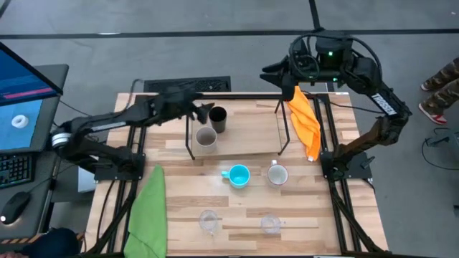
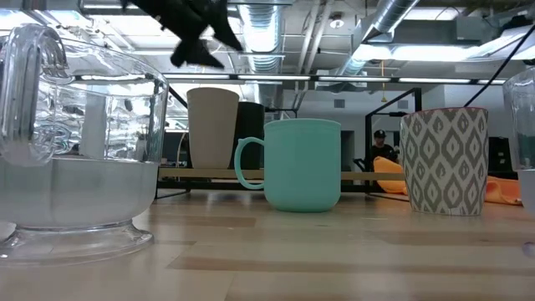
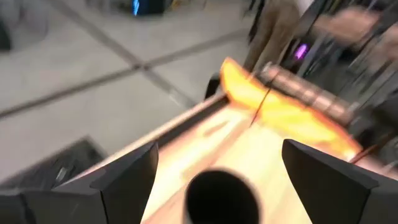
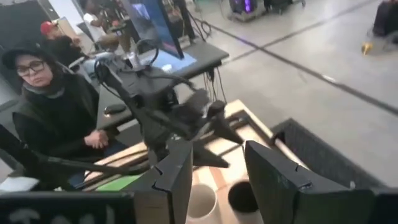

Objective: Stack small to large cups/mugs on shelf
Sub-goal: Put the black cup on the shelf, then put the white mug on the shelf

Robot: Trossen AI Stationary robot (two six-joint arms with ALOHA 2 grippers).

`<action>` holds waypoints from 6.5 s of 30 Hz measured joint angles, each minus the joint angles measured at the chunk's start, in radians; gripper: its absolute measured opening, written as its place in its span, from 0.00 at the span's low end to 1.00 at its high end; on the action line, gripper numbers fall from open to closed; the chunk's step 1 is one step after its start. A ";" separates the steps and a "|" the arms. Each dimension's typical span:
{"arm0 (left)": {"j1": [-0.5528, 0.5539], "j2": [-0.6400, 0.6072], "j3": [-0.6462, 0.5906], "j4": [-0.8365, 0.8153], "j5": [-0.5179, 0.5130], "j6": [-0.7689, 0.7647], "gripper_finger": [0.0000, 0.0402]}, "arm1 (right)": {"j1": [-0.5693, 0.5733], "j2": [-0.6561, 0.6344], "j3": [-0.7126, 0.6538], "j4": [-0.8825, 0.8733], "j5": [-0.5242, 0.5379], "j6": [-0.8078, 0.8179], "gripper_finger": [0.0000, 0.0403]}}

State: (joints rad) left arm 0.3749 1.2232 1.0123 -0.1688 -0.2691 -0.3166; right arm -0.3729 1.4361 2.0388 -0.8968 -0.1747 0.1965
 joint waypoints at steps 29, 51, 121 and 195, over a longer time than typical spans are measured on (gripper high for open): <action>0.046 0.559 0.629 -0.860 0.036 0.132 0.69 | 0.066 -0.005 0.000 -0.086 -0.003 0.025 0.42; 0.046 0.548 0.630 -0.970 0.031 0.154 0.02 | 0.066 -0.004 0.000 -0.086 -0.004 0.040 0.42; 0.096 0.530 0.627 -1.022 0.020 0.137 0.25 | 0.066 -0.004 0.000 -0.086 -0.007 0.031 0.42; -0.166 -0.079 0.629 -0.709 0.494 -0.057 0.54 | 0.086 -0.237 0.001 -0.363 -0.007 0.123 0.42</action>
State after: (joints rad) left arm 0.2092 1.1443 1.6417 -0.8775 0.2250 -0.3731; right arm -0.2868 1.1987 2.0399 -1.2594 -0.1822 0.3193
